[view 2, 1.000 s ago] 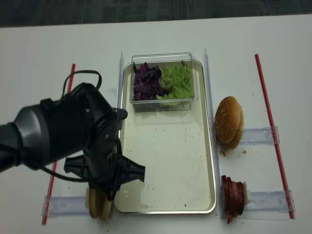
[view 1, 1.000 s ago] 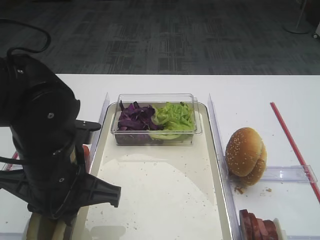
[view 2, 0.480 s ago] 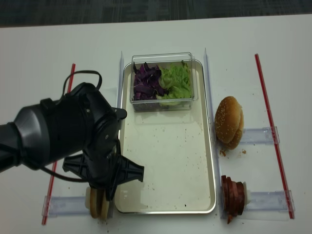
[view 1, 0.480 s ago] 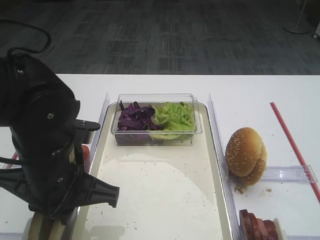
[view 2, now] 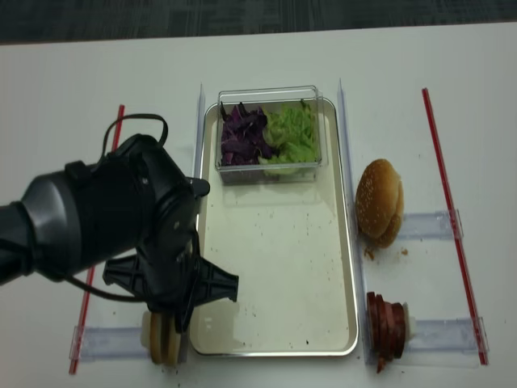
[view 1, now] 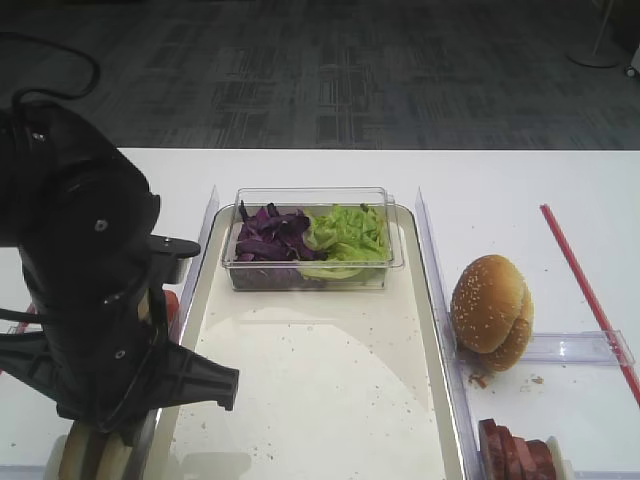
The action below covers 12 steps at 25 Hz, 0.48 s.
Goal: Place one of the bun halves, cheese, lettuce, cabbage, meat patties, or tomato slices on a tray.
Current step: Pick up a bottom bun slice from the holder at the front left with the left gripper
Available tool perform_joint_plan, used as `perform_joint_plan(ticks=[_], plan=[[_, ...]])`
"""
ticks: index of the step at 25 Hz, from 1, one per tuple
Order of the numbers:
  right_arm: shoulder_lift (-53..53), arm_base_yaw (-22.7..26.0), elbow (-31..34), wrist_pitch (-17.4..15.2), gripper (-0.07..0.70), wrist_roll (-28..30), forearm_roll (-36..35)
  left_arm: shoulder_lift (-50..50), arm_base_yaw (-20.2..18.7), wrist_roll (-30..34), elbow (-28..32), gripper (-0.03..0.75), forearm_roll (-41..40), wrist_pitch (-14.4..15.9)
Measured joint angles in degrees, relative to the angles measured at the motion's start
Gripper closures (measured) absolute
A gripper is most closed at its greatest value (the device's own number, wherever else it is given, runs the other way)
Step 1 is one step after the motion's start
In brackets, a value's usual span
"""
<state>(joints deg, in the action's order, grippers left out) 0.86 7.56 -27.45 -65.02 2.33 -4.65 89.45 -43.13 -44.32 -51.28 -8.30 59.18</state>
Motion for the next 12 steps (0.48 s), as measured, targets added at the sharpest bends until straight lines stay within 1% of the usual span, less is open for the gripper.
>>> perform_joint_plan(ticks=[12], plan=[[0.0,0.0,0.0,0.0,0.061,0.0,0.0,-4.5,0.0,0.3,-5.0,0.679,-0.6,5.8]])
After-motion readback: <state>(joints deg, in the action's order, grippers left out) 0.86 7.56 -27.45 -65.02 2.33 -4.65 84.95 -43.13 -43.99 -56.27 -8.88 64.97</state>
